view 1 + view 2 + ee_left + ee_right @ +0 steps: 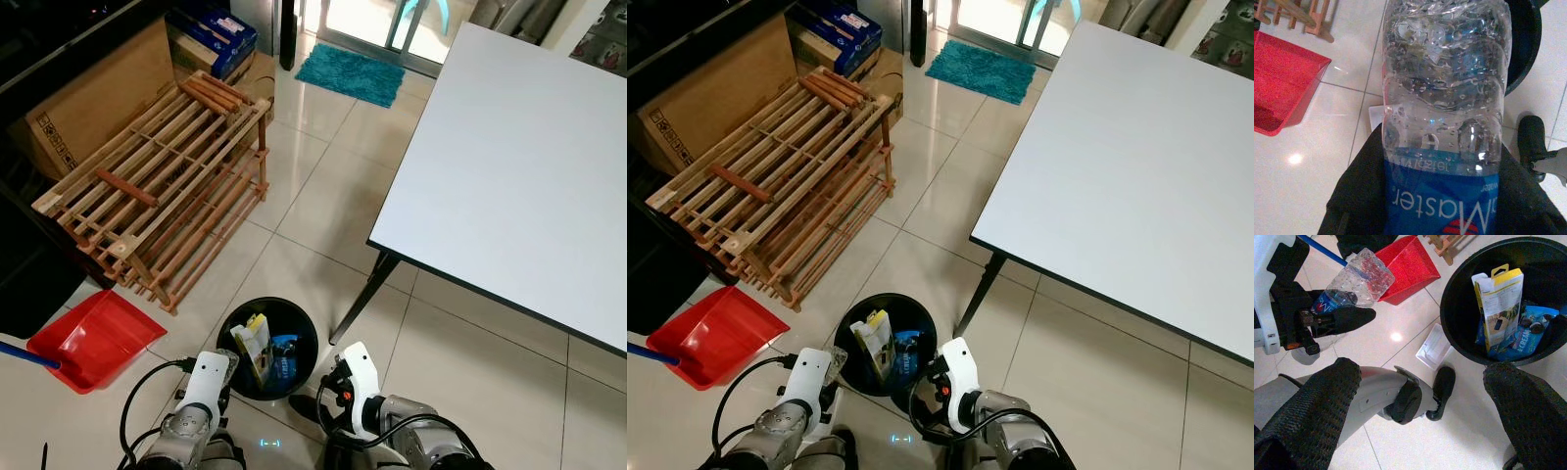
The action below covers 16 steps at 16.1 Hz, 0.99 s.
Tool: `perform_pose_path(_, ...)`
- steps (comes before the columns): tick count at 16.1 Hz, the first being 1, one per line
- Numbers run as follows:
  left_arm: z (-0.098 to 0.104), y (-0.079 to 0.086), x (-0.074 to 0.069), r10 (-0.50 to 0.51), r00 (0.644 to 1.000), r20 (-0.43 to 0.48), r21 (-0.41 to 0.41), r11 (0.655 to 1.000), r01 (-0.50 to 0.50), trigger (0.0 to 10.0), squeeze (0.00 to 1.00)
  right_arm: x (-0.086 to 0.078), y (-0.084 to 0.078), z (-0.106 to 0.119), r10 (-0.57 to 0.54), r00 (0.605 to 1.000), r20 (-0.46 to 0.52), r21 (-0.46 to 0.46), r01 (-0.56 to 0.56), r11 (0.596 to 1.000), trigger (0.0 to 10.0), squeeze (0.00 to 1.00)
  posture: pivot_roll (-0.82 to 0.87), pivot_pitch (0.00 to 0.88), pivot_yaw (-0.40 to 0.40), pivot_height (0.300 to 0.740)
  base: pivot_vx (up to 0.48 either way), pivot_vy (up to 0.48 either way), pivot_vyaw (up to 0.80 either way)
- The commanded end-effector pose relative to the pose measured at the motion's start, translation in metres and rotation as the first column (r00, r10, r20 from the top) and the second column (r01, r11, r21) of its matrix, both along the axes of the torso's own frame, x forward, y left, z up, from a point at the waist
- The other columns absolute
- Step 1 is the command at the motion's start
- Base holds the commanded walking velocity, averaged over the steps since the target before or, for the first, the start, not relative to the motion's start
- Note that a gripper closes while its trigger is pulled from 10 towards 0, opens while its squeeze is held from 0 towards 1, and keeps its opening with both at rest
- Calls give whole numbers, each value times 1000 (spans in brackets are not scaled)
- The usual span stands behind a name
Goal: Picking trash to rubbish bin
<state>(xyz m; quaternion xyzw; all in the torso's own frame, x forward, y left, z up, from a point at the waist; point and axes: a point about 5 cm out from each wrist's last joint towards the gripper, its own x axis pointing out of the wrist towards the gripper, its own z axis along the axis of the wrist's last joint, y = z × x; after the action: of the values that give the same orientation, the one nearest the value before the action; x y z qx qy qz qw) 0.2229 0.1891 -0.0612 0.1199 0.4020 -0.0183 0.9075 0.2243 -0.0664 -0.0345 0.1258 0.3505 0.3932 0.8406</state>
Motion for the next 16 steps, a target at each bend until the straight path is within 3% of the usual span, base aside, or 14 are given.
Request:
perform_pose_path(1,-5,-2,-7,-7,1000,-31,-9,1000,6,10000,0,-6,-3,-4,-10,1000,-26,1,10,1000,10000,0,-31,225,-114,740,322,0,0)
perform_pose_path(12,-5,-3,-7,-7,999,-32,-21,1000,6,10000,0,-5,-2,-4,-6,1000,-23,12,7,1000,10000,0,-31,221,-114,740,405,0,0)
perform_pose_path(16,-4,-3,-6,-3,1000,-30,-25,1000,2,10000,0,-5,-1,-4,-3,1000,-25,5,4,1000,10000,0,-29,220,-113,740,76,0,0)
